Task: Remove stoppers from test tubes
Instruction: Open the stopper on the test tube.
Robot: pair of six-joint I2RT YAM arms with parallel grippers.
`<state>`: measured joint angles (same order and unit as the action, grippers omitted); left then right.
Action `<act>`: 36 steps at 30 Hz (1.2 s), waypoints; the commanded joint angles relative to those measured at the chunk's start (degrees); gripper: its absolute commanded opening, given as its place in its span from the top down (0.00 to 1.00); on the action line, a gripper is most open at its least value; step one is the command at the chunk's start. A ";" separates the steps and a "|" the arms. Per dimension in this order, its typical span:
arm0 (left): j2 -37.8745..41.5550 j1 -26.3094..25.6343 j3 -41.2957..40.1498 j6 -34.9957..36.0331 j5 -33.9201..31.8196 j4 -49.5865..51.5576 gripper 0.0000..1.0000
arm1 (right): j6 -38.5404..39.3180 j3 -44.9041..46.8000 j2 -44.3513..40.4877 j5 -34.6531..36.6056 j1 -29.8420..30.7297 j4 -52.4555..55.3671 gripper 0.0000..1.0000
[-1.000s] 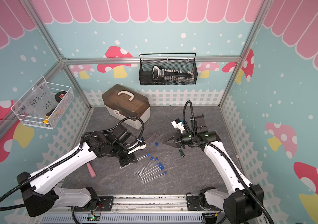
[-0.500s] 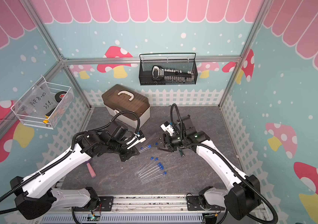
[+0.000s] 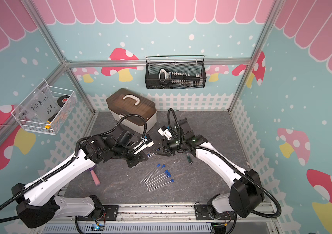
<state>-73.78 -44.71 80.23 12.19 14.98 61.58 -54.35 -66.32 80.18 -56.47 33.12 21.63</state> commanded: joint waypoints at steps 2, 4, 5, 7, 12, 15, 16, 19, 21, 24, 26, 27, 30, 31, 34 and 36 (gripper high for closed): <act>1.30 -0.20 -0.33 0.39 -0.14 -0.87 0.99 | -0.97 -1.61 0.68 -0.75 0.89 -2.89 0.78; 1.28 -0.20 -0.38 0.43 -0.30 -0.86 0.99 | -1.02 -1.61 0.76 -0.83 1.12 -2.96 0.84; 1.25 -0.20 -0.33 0.46 -0.57 -0.88 0.99 | -1.11 -1.61 0.84 -0.92 1.16 -2.98 0.83; 1.27 -0.20 -0.42 0.39 -1.34 -0.89 0.99 | -1.53 -1.44 0.92 -1.10 1.26 -3.23 0.80; 1.12 -0.20 -0.51 0.44 -1.58 -0.92 0.99 | -2.15 -0.94 0.39 -1.32 1.36 -3.91 0.83; 0.83 -0.20 -0.42 0.33 -1.55 -0.96 0.99 | -2.87 -0.33 0.00 -0.76 1.33 -4.78 0.92; 0.77 -0.20 -0.47 0.14 -1.63 -1.09 0.98 | -3.40 0.00 -0.08 -0.66 1.38 -5.40 0.93; 0.83 -0.20 -1.05 -0.49 -1.46 -1.48 0.90 | -4.49 0.32 -0.40 0.34 1.38 -5.83 0.97; 1.24 -0.12 -1.85 -1.39 -0.94 -2.01 0.70 | -6.54 1.02 -0.94 0.31 1.33 -8.32 0.98; 1.53 0.27 -3.03 -3.21 2.06 -2.83 0.49 | -8.82 1.22 -1.57 -0.02 1.34 -10.65 0.99; 1.67 0.62 -3.66 -4.34 3.75 -3.22 0.46 | -9.17 0.85 -1.90 0.00 1.29 -10.64 0.99; 1.79 1.09 -3.99 -4.86 4.44 -3.37 0.47 | -9.36 0.72 -2.04 -0.12 1.29 -10.59 0.99; 2.54 2.89 -4.96 -5.18 5.32 -3.88 0.52 | -9.81 0.74 -2.73 -0.61 1.30 -10.55 0.99; 2.81 3.27 -5.15 -5.00 5.40 -3.74 0.53 | -9.89 0.75 -2.93 -0.74 1.25 -10.55 0.99; 3.23 3.84 -5.67 -4.97 5.64 -3.85 0.69 | -10.08 0.83 -3.21 -1.05 1.31 -10.47 0.99; 3.13 3.88 -5.96 -4.31 7.44 -3.84 0.71 | -10.16 1.02 -3.24 -0.93 1.28 -10.47 0.99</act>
<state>-71.68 -41.15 74.89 7.31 19.46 58.72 -63.42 -65.65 78.11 -56.55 34.15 12.38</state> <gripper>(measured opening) 0.296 0.134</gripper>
